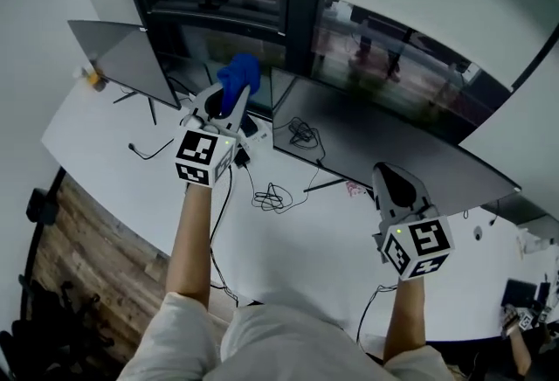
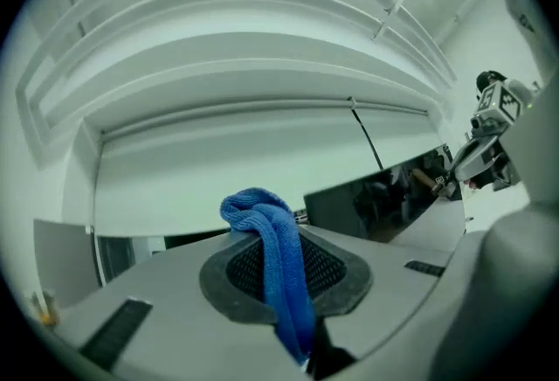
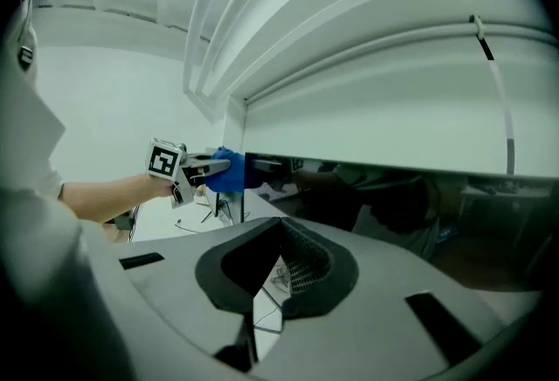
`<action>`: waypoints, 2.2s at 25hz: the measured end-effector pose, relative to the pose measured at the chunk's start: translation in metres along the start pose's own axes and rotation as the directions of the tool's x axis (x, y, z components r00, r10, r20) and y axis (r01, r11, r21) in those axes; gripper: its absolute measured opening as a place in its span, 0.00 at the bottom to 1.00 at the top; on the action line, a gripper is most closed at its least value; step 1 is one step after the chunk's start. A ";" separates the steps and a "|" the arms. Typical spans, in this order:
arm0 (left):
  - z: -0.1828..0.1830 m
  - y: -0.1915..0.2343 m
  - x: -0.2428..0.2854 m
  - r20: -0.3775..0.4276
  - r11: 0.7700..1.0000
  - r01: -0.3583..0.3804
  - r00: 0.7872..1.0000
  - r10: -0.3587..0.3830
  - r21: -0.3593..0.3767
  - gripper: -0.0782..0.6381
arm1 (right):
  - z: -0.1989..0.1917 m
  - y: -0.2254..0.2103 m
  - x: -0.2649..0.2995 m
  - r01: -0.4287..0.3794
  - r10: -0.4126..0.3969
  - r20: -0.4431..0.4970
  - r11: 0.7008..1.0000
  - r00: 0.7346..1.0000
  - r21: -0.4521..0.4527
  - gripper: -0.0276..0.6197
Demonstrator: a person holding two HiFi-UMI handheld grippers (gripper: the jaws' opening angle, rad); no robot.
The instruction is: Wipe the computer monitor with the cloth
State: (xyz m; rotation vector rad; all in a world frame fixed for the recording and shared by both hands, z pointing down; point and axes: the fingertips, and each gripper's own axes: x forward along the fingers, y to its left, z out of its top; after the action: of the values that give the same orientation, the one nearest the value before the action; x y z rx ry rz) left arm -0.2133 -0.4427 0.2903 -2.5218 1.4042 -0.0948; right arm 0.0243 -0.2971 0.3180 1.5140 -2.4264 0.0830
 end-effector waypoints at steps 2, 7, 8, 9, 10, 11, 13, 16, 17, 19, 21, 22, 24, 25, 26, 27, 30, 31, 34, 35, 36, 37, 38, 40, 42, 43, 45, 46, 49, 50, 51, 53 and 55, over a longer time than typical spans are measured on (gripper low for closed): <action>0.034 -0.005 0.000 0.003 0.998 0.010 1.000 -0.010 0.064 0.19 | 0.013 -0.009 -0.010 0.001 -0.001 0.029 1.000 1.000 0.004 0.06; 0.075 -0.041 0.015 -0.069 0.977 0.082 0.995 -0.069 0.199 0.19 | 0.028 -0.019 -0.031 -0.017 0.017 0.076 1.000 0.997 0.001 0.06; 0.076 -0.048 0.018 -0.108 0.965 0.102 0.991 -0.078 0.242 0.19 | 0.028 -0.020 -0.036 -0.022 0.022 0.081 1.000 0.996 0.000 0.06; 0.076 -0.055 0.021 -0.147 0.951 0.124 0.986 -0.085 0.282 0.19 | 0.028 -0.022 -0.042 -0.025 0.025 0.083 1.000 0.996 0.000 0.06; 0.077 -0.063 0.024 -0.177 0.941 0.146 0.980 -0.095 0.306 0.19 | 0.027 -0.026 -0.048 -0.025 0.025 0.084 1.000 0.996 0.002 0.06; 0.078 -0.071 0.026 -0.194 0.937 0.168 0.975 -0.111 0.306 0.19 | 0.025 -0.030 -0.055 -0.023 0.022 0.084 1.000 0.996 0.007 0.06; 0.083 -0.090 0.030 -0.194 0.945 0.201 0.969 -0.153 0.257 0.19 | 0.021 -0.040 -0.068 -0.016 0.014 0.085 1.000 0.996 0.018 0.06; 0.088 -0.124 0.038 -0.194 0.951 0.233 0.962 -0.193 0.205 0.19 | 0.015 -0.054 -0.091 -0.005 0.003 0.084 1.000 0.996 0.029 0.06; 0.089 -0.136 0.041 -0.199 0.948 0.239 0.960 -0.198 0.209 0.19 | 0.012 -0.059 -0.099 0.001 -0.003 0.084 0.999 0.996 0.032 0.06; 0.094 -0.161 0.048 -0.197 0.945 0.246 0.959 -0.205 0.217 0.19 | 0.005 -0.070 -0.115 0.015 -0.018 0.086 0.999 0.996 0.042 0.06; 0.100 -0.187 0.053 -0.188 0.943 0.263 0.956 -0.225 0.205 0.19 | -0.003 -0.082 -0.130 0.028 -0.033 0.085 0.998 0.996 0.054 0.06; 0.103 -0.201 0.056 -0.184 0.941 0.277 0.953 -0.243 0.196 0.19 | -0.008 -0.088 -0.137 0.034 -0.039 0.084 0.998 0.996 0.058 0.06; 0.111 -0.230 0.061 -0.175 0.932 0.315 0.943 -0.285 0.178 0.19 | -0.015 -0.099 -0.152 0.046 -0.052 0.082 0.997 0.995 0.066 0.06; 0.115 -0.245 0.064 -0.171 0.927 0.335 0.936 -0.307 0.171 0.19 | -0.018 -0.105 -0.160 0.052 -0.058 0.082 0.996 0.995 0.070 0.06; 0.118 -0.260 0.066 -0.168 0.920 0.355 0.929 -0.329 0.166 0.19 | -0.022 -0.111 -0.168 0.058 -0.064 0.081 0.996 0.995 0.073 0.06; 0.122 -0.276 0.068 -0.167 0.913 0.373 0.923 -0.347 0.165 0.19 | -0.027 -0.117 -0.176 0.064 -0.070 0.079 0.995 0.994 0.077 0.06; 0.132 -0.319 0.075 -0.168 0.894 0.413 0.907 -0.386 0.176 0.19 | -0.041 -0.136 -0.200 0.079 -0.085 0.073 0.994 0.994 0.080 0.06; 0.136 -0.333 0.078 -0.165 0.889 0.423 0.903 -0.397 0.175 0.19 | -0.045 -0.142 -0.207 0.082 -0.088 0.070 0.993 0.994 0.081 0.06; 0.147 -0.379 0.084 -0.145 0.877 0.455 0.888 -0.435 0.155 0.19 | -0.058 -0.161 -0.230 0.091 -0.096 0.060 0.993 0.994 0.079 0.06; 0.150 -0.394 0.086 -0.139 0.874 0.464 0.884 -0.446 0.147 0.19 | -0.061 -0.168 -0.237 0.095 -0.099 0.057 0.993 0.993 0.076 0.06; 0.154 -0.408 0.087 -0.135 0.871 0.471 0.881 -0.454 0.139 0.19 | -0.064 -0.174 -0.244 0.097 -0.102 0.055 0.992 0.993 0.074 0.06; 0.159 -0.422 0.089 -0.130 0.869 0.478 0.877 -0.463 0.132 0.19 | -0.066 -0.180 -0.250 0.099 -0.103 0.056 0.992 0.993 0.072 0.06; 0.163 -0.436 0.091 -0.123 0.864 0.488 0.872 -0.474 0.125 0.19 | -0.068 -0.185 -0.256 0.101 -0.105 0.056 0.992 0.993 0.073 0.06; 0.172 -0.465 0.095 -0.106 0.851 0.514 0.857 -0.504 0.110 0.19 | -0.073 -0.196 -0.268 0.115 -0.120 0.053 0.990 0.991 0.085 0.06; 0.180 -0.494 0.098 -0.086 0.836 0.541 0.840 -0.535 0.093 0.19 | -0.080 -0.207 -0.279 0.128 -0.134 0.053 0.987 0.990 0.098 0.06; 0.184 -0.508 0.100 -0.073 0.829 0.554 0.832 -0.549 0.079 0.19 | -0.084 -0.211 -0.284 0.133 -0.139 0.054 0.986 0.989 0.104 0.06; 0.193 -0.537 0.103 -0.034 0.813 0.581 0.814 -0.581 0.036 0.19 | -0.095 -0.219 -0.295 0.141 -0.148 0.052 0.984 0.988 0.112 0.06; 0.197 -0.552 0.105 -0.013 0.801 0.599 0.801 -0.599 0.010 0.19 | -0.100 -0.224 -0.302 0.151 -0.157 0.046 0.981 0.986 0.119 0.06; 0.209 -0.592 0.111 0.040 0.764 0.643 0.766 -0.642 -0.055 0.19 | -0.113 -0.237 -0.319 0.185 -0.190 0.026 0.973 0.981 0.140 0.06; 0.213 -0.602 0.114 0.055 0.759 0.646 0.763 -0.644 -0.075 0.19 | -0.117 -0.241 -0.325 0.193 -0.199 0.022 0.970 0.980 0.146 0.06; 0.216 -0.610 0.117 0.071 0.758 0.644 0.765 -0.641 -0.098 0.19 | -0.121 -0.245 -0.330 0.200 -0.205 0.020 0.968 0.979 0.149 0.06; 0.219 -0.624 0.121 0.102 0.761 0.633 0.774 -0.625 -0.141 0.19 | -0.128 -0.252 -0.339 0.206 -0.211 0.018 0.967 0.977 0.149 0.06; 0.219 -0.637 0.123 0.121 0.761 0.628 0.778 -0.616 -0.161 0.19 | -0.135 -0.256 -0.347 0.218 -0.222 0.011 0.964 0.975 0.152 0.06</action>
State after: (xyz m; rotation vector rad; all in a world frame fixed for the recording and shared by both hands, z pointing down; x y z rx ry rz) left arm 0.4177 -0.1850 0.2304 -3.0220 0.5043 0.0007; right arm 0.4216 -0.0836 0.3302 1.8524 -2.3001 0.2046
